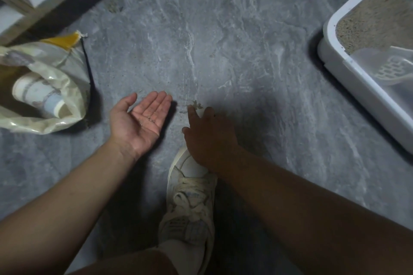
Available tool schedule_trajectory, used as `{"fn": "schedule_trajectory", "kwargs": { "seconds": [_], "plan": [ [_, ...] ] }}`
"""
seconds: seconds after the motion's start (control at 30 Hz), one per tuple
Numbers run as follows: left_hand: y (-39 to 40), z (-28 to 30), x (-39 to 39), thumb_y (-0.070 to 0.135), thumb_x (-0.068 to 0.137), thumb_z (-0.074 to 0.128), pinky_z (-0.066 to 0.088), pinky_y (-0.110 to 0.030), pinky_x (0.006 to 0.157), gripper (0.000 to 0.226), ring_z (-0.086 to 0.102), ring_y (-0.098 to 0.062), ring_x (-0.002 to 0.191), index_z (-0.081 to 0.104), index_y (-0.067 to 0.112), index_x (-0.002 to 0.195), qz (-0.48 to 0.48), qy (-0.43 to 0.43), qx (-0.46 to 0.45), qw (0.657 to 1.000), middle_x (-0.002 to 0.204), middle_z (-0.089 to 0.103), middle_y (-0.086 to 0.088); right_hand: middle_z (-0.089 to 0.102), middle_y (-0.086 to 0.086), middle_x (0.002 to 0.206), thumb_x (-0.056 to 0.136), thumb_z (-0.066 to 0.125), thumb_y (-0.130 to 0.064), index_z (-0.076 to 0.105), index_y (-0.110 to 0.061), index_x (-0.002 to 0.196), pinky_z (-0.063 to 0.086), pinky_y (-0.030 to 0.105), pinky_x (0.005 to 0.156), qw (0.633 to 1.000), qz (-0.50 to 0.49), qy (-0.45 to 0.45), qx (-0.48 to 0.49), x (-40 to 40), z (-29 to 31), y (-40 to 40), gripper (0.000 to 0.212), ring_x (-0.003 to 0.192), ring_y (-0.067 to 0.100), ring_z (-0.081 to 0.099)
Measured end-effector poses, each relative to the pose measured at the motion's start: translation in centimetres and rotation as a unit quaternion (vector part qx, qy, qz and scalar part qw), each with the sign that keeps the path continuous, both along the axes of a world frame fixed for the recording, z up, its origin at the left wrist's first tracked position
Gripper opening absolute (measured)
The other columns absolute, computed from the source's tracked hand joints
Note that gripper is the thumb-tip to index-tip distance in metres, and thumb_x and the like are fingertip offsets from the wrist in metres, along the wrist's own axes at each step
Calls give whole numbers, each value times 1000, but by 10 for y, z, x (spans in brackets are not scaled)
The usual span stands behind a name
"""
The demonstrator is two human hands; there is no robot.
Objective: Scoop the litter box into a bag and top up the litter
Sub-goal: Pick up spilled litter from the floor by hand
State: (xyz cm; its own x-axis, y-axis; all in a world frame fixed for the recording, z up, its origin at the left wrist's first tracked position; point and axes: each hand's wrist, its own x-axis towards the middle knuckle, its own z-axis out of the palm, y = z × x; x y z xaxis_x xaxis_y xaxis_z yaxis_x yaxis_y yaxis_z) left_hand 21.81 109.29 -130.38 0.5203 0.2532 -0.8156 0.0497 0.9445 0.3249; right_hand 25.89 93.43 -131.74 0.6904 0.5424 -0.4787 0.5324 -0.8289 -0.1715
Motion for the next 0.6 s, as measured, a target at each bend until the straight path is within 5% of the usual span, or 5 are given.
{"fn": "schedule_trajectory", "kwargs": {
  "seconds": [0.2,0.6],
  "plan": [
    [-2,-1,0,29,101,49,62,-40,89,44,75,-37,105,64,-6,122,-2,2,-6,1000,118,73,-25,39,23,150,104,27,-51,21,-17,158,39,51,104,999,-11,46,-22,3,1,-14,64,131,40,45],
    [-3,-1,2,30,101,49,63,-40,87,44,74,-37,107,64,-5,123,-8,2,-10,1000,119,73,-24,42,21,145,104,28,-51,20,-20,158,42,49,98,998,-30,55,-16,10,6,-20,63,124,39,50]
  ]
}}
